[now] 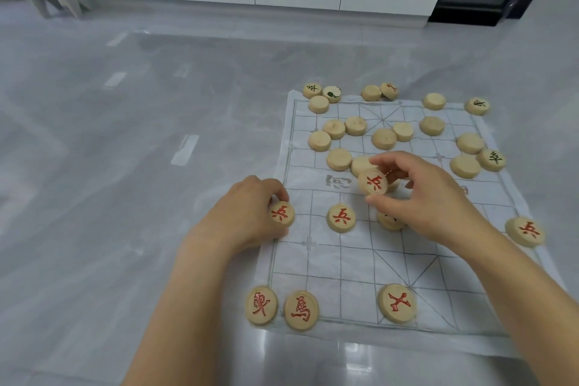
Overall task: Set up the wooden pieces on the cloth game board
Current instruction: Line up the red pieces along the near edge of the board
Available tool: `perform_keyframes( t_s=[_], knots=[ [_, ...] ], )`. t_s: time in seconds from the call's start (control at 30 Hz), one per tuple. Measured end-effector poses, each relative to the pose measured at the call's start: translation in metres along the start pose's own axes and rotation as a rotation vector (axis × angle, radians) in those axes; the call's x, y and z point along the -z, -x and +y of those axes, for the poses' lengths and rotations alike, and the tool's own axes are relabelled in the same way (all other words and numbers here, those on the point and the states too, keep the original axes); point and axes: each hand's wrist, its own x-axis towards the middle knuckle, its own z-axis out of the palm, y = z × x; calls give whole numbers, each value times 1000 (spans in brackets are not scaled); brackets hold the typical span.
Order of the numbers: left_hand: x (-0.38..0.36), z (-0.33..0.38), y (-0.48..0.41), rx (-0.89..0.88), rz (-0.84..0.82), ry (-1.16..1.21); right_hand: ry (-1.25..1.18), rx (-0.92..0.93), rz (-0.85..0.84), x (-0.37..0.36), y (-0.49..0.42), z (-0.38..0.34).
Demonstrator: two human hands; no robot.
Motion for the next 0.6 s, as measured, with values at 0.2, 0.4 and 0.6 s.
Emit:
perform_keyframes(
  t_s=[0.2,0.4,0.6],
  knots=[
    [-3,3,-2,10,1,-25,28,-21,108,28,1,6],
    [-21,38,3,-194,285,-101,203,-111,44,58,25,17],
    [-74,95,4,-483,281,-99,153,-217,51,57,49,34]
  ],
)
